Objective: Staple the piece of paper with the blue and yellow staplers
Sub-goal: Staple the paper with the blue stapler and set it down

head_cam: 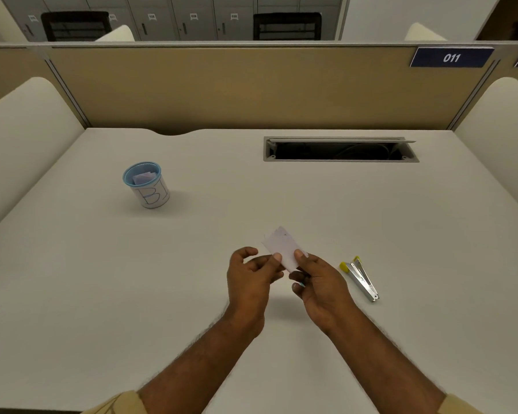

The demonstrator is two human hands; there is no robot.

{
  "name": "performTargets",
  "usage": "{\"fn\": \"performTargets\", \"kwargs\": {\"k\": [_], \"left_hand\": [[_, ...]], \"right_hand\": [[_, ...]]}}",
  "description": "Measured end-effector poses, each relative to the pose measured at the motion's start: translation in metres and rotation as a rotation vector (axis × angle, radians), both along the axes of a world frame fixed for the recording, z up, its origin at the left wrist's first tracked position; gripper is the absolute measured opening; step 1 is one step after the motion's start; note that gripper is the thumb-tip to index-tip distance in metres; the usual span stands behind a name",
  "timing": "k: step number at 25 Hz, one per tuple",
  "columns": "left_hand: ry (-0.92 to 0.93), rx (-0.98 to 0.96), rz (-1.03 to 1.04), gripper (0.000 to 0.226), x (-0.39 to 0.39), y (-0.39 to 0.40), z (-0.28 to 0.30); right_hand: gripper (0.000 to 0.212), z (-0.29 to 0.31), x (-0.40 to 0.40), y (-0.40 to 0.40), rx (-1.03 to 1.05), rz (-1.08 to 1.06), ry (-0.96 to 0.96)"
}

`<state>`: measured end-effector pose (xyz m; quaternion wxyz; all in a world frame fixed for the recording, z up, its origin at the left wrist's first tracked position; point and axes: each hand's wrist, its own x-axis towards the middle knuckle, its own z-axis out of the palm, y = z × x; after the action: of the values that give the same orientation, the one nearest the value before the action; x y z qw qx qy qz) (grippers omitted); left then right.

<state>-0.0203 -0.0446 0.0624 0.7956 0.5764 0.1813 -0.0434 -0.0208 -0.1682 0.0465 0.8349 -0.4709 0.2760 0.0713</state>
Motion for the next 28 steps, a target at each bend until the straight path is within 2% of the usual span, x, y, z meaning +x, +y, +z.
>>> {"fn": "performTargets", "kwargs": {"k": [3,7,9,11,14,16,18,20,22,24,28], "left_hand": [[-0.042,0.073,0.051,0.028,0.010,0.009,-0.002],[-0.022,0.044,0.020,0.036,0.022,0.027,-0.006],[-0.016,0.047,-0.010,0.035,0.027,0.034,-0.009],[-0.004,0.065,-0.038,0.034,0.031,0.039,-0.012],[0.064,0.093,-0.100,0.026,0.035,0.044,-0.012],[0.111,0.102,-0.161,0.021,0.037,0.047,-0.011],[0.142,0.087,-0.190,0.019,0.039,0.051,-0.009],[0.146,0.079,-0.220,0.021,0.041,0.053,-0.008],[0.131,0.097,-0.251,0.022,0.043,0.053,-0.006],[0.113,0.110,-0.272,0.020,0.044,0.051,-0.002],[0.085,0.137,-0.319,0.024,0.044,0.048,0.003]], "right_hand": [[0.025,-0.001,-0.001,-0.011,-0.219,0.051,-0.034],[0.026,-0.017,-0.008,-0.035,-0.883,0.033,-0.081],[0.044,-0.028,-0.016,-0.041,-1.181,0.176,-0.055],[0.054,-0.039,-0.022,-0.041,-1.333,0.336,0.021],[0.029,-0.046,-0.024,-0.040,-1.464,0.400,0.048],[0.021,-0.044,-0.024,-0.042,-1.426,0.365,0.005],[0.017,-0.036,-0.021,-0.042,-1.258,0.335,-0.101],[0.005,-0.017,-0.016,-0.038,-0.889,0.299,-0.182],[0.010,0.002,-0.013,-0.031,-0.554,0.307,-0.203],[0.019,0.013,-0.010,-0.026,-0.472,0.344,-0.210],[0.020,0.021,-0.009,-0.019,-0.476,0.389,-0.221]]}}
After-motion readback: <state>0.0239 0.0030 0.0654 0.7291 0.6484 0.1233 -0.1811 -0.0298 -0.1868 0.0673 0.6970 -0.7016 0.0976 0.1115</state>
